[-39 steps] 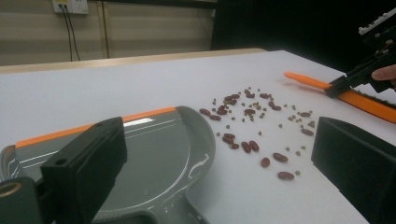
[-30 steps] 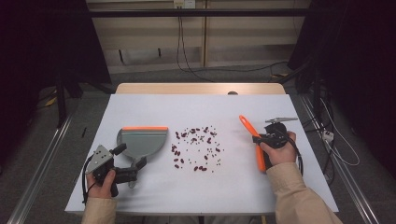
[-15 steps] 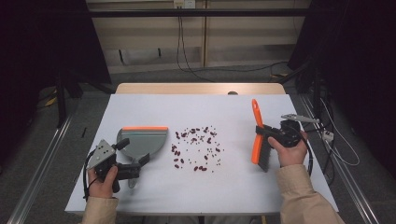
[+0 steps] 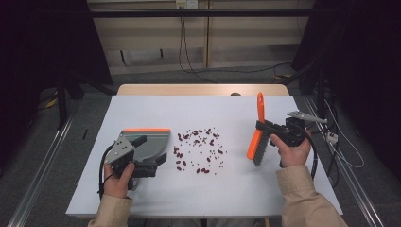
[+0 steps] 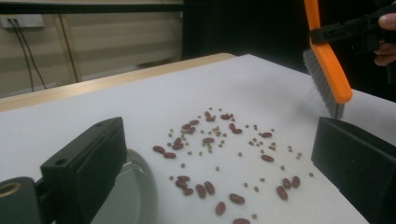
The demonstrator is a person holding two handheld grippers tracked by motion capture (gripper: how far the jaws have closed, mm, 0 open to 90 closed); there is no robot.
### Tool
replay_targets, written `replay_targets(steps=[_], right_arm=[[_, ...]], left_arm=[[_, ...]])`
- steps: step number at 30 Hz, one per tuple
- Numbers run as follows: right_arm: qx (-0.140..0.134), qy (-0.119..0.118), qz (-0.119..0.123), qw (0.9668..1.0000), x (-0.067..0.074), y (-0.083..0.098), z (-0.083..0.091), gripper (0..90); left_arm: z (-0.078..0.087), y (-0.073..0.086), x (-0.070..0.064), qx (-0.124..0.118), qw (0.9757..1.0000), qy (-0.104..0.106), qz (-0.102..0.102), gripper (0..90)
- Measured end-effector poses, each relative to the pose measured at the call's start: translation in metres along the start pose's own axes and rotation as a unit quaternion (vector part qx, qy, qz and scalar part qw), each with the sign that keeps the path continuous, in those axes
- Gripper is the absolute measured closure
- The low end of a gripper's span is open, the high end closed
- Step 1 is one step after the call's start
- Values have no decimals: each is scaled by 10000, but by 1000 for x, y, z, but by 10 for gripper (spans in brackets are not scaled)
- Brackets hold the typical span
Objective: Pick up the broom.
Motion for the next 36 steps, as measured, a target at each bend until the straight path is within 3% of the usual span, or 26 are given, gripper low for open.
replay_targets(steps=[10,22,36], right_arm=[[-94,-240,-115,9996,19,-8,-8,711],[-114,-424,20,9990,44,-12,-21,711],[-135,-524,154,9984,70,-15,-36,711]], left_arm=[[-27,-9,-7,164,9996,208,48,33],[-54,-15,-16,375,9983,431,-60,57],[-77,-15,-20,411,9972,620,-56,57]])
Point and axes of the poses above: each handheld gripper's, and its own axes: z roughly backward along the jaws, y roughly out of its underside, x roughly to its left, the point moved 1 cm from there along -z, roughly forward along the jaws, and after that the axes turned 11 degrees about y, right-handed, at the moved point
